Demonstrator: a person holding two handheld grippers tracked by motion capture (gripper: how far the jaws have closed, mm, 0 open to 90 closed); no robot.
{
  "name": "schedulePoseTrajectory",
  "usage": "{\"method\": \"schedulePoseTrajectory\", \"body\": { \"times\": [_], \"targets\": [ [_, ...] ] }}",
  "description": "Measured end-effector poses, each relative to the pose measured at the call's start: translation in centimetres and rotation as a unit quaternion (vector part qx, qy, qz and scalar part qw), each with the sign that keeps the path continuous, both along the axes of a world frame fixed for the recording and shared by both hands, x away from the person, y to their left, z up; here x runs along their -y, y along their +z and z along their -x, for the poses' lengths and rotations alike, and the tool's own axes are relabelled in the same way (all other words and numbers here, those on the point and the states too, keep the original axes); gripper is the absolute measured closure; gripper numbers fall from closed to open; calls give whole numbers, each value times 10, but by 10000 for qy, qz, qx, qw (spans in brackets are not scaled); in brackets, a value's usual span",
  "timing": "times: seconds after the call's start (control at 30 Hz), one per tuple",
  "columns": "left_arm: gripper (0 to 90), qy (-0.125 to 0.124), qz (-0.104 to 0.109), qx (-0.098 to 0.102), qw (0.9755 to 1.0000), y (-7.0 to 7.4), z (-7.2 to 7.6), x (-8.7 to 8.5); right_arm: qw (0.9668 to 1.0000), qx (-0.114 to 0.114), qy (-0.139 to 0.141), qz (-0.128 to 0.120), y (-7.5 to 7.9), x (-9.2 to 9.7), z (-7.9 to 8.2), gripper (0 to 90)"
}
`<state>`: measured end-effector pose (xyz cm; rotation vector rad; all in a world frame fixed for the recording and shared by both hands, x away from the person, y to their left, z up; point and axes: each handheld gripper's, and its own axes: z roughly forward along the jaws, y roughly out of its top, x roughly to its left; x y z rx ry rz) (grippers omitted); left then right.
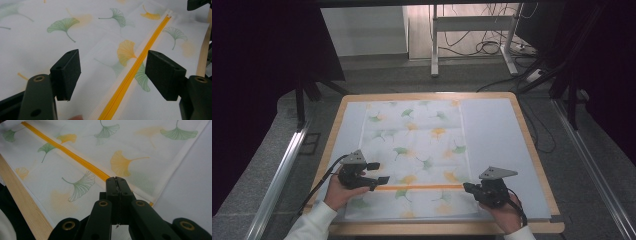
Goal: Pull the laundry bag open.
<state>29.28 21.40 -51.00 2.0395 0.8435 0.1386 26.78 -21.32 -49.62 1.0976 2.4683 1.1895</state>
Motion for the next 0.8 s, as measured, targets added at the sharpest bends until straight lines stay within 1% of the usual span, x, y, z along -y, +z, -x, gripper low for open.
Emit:
{"method": "schedulePoseTrajectory", "body": {
  "times": [0.2,0.3,0.4,0.5,0.57,0.63,0.7,0.73,0.8],
  "targets": [
    [287,-241,-153,109,9995,5,3,18,10000,-31,-19,18,0,0,2,894],
    [293,-401,-280,220,9986,8,4,28,10000,-54,-24,48,-2,0,5,894],
    [303,-510,-357,285,9977,10,3,37,9999,-116,-36,92,-5,1,9,894],
    [308,-611,-382,316,9969,12,4,47,9997,-161,-46,163,-8,1,12,894],
    [309,-674,-356,303,9966,13,3,53,9997,-174,-49,187,-10,2,13,894],
    [309,-713,-398,324,9961,14,2,58,9996,-203,-67,199,-11,3,14,894],
    [309,-763,-390,324,9958,14,2,64,9994,-232,-61,235,-12,4,15,894],
    [312,-787,-379,291,9958,14,1,66,9994,-242,-62,251,-13,4,15,894],
    [313,-819,-441,308,9952,14,0,71,9993,-249,-60,278,-13,4,15,893]
  ]
}}
